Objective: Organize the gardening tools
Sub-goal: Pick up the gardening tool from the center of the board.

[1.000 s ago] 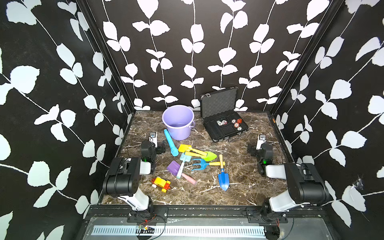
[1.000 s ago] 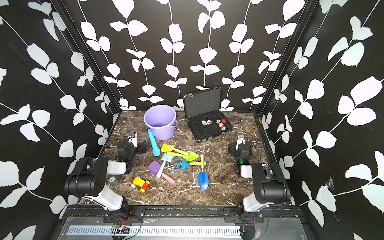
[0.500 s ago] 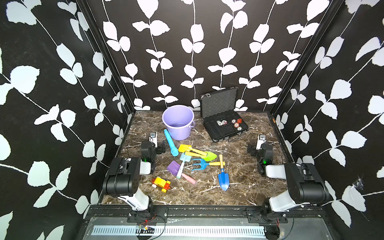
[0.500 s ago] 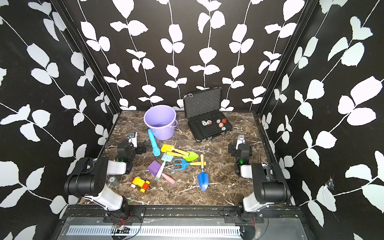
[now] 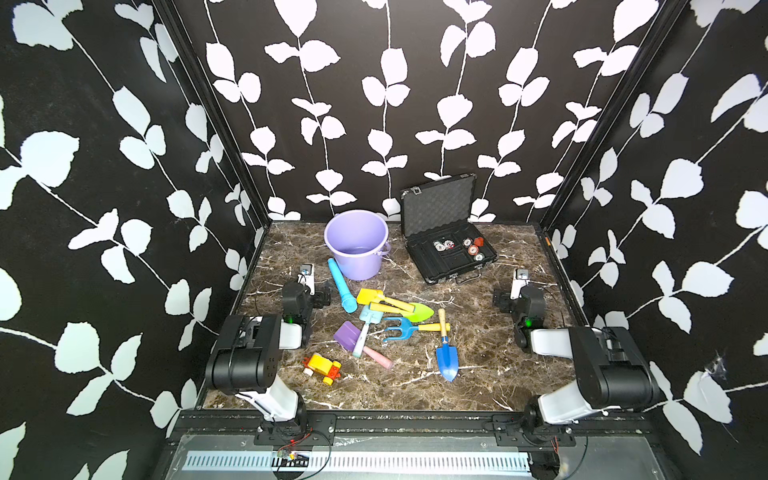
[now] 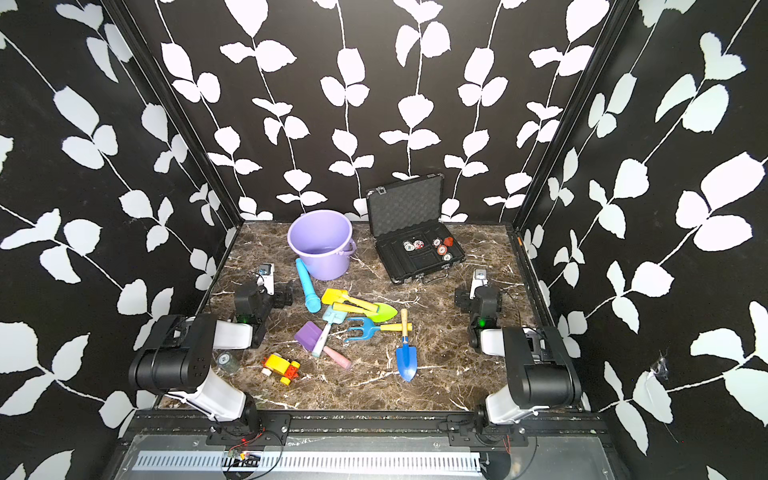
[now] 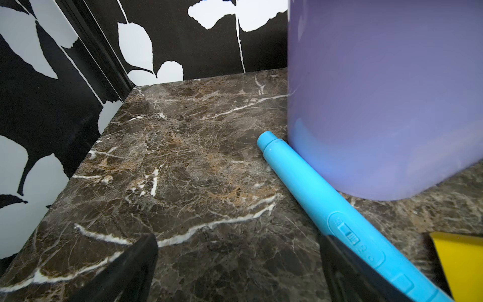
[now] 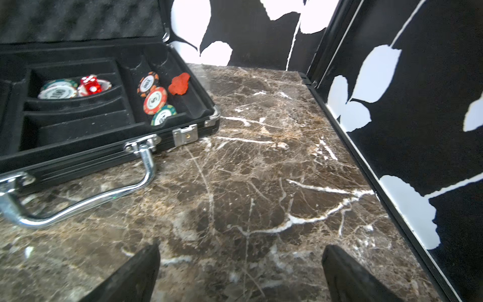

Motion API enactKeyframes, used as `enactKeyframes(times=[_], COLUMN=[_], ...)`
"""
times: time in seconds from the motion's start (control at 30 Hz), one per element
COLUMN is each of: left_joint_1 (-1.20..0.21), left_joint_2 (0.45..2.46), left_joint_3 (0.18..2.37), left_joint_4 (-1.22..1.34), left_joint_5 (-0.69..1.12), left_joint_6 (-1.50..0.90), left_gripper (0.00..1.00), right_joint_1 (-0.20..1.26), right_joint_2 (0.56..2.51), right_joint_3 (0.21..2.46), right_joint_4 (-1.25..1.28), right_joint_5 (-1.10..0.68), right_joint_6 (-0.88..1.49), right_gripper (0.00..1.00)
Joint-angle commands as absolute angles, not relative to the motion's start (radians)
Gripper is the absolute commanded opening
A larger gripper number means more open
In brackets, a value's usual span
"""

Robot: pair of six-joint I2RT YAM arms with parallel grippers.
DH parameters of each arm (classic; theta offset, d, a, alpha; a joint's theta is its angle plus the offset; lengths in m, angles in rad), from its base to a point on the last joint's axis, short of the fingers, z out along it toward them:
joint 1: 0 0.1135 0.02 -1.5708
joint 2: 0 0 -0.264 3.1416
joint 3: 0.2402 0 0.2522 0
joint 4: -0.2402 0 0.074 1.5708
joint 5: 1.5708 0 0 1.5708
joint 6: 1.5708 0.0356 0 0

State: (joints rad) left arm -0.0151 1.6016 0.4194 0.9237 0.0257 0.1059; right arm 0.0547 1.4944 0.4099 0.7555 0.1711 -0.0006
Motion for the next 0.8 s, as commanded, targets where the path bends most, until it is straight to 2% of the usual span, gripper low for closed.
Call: enactKeyframes(times=[0.0, 0.33, 0.63, 0.77], left_joint_1=[-0.018, -0.019, -0.019, -0.018], left_joint_2=[1.565, 1.515, 1.28, 1.155], left_joint_3=[0.407, 0.377, 0.393, 0.451], left_joint_4=[0.905, 0.924, 0.662, 0.429], left_joint_5=[0.034, 0.021, -0.041, -0.039], left_joint_6=[0.114, 0.108, 0.088, 0.044], left_gripper=[0.99, 0.99, 0.99, 0.99], right_joint_1=[0.085, 0.228, 0.282, 0.311], right_joint_2=[1.417, 1.275, 1.144, 1.107], right_joint_3=[0.495, 0.566, 0.685, 0.679], right_joint_4=[0.59, 0.413, 0.052, -0.03], right_joint_5=[0.261, 0.422, 0.463, 0.445], right_joint_6=[-0.009, -0.037, 0.189, 0.263], right_gripper=[0.99, 0.99, 0.99, 0.99])
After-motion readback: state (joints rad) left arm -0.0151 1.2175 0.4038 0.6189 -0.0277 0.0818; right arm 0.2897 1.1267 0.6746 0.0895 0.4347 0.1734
